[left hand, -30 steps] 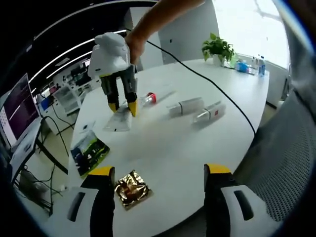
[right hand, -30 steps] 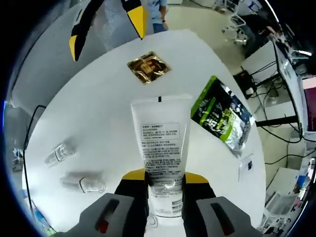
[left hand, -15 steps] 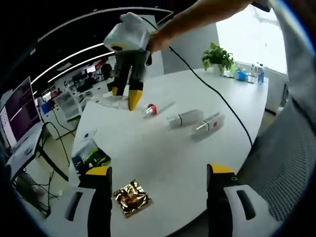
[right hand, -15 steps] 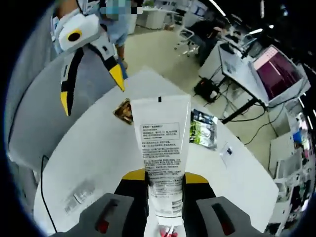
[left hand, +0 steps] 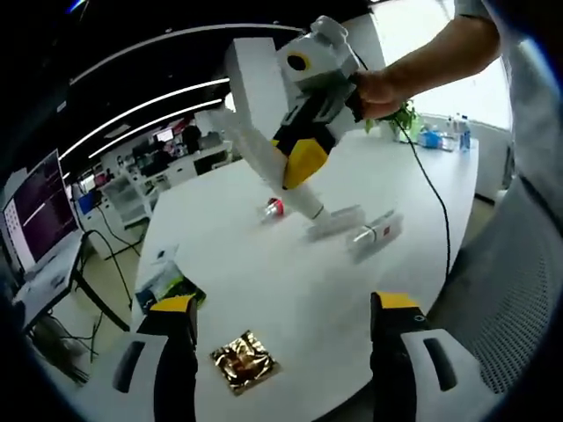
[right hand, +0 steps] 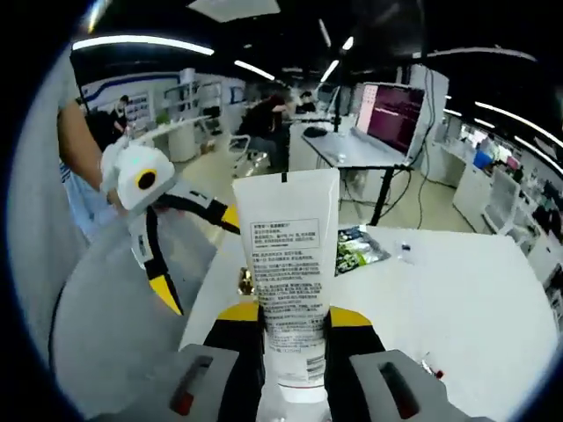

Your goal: Arrange the skincare products in the storage area until every visible bottle or jar stands upright without overlapping.

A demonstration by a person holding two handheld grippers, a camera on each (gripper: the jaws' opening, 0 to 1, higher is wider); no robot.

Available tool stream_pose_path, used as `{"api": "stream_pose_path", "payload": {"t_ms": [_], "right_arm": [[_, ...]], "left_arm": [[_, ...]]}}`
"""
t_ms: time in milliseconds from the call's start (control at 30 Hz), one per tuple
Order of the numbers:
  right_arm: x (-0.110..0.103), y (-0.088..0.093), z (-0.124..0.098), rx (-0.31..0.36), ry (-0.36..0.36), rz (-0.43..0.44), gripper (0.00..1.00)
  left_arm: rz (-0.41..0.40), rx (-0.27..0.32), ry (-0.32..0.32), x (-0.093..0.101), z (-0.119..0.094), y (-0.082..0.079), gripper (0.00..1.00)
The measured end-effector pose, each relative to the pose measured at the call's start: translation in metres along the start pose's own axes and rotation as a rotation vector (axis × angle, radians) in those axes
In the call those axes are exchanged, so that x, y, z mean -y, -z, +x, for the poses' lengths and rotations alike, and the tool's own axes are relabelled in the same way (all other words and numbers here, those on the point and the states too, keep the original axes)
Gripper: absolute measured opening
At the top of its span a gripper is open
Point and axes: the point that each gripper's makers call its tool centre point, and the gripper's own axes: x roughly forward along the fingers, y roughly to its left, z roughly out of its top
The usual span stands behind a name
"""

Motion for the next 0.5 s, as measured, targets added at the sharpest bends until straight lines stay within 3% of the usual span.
{"api": "stream_pose_path", "payload": {"t_ms": [100, 300, 333, 400, 500], "right_arm": [[-0.016, -0.008, -0.009, 0.109, 0.005, 0.132, 0.17], [-0.035, -0.004, -0.017, 0.143, 0.004, 0.187, 0.17], [-0.038, -0.003, -0.018, 0.146, 0.004, 0.198, 0.17], [-0.042, -0.002, -0.020, 0.148, 0.001, 0.205, 0.17], [-0.045, -0.001, -0.024, 0.162, 0.001, 0.223, 0.18]], "left_arm": [[-0.005, 0.033, -0.017, -0.004, -0.003, -0.008, 0.79], [-0.040, 0.094, -0.025, -0.008, -0.008, -0.025, 0.86], [-0.110, 0.126, -0.051, -0.013, -0.010, -0.032, 0.87], [-0.172, 0.173, -0.065, -0.017, -0.013, -0.043, 0.88], [-0.203, 0.205, -0.044, -0.013, -0.016, -0.053, 0.87]]}}
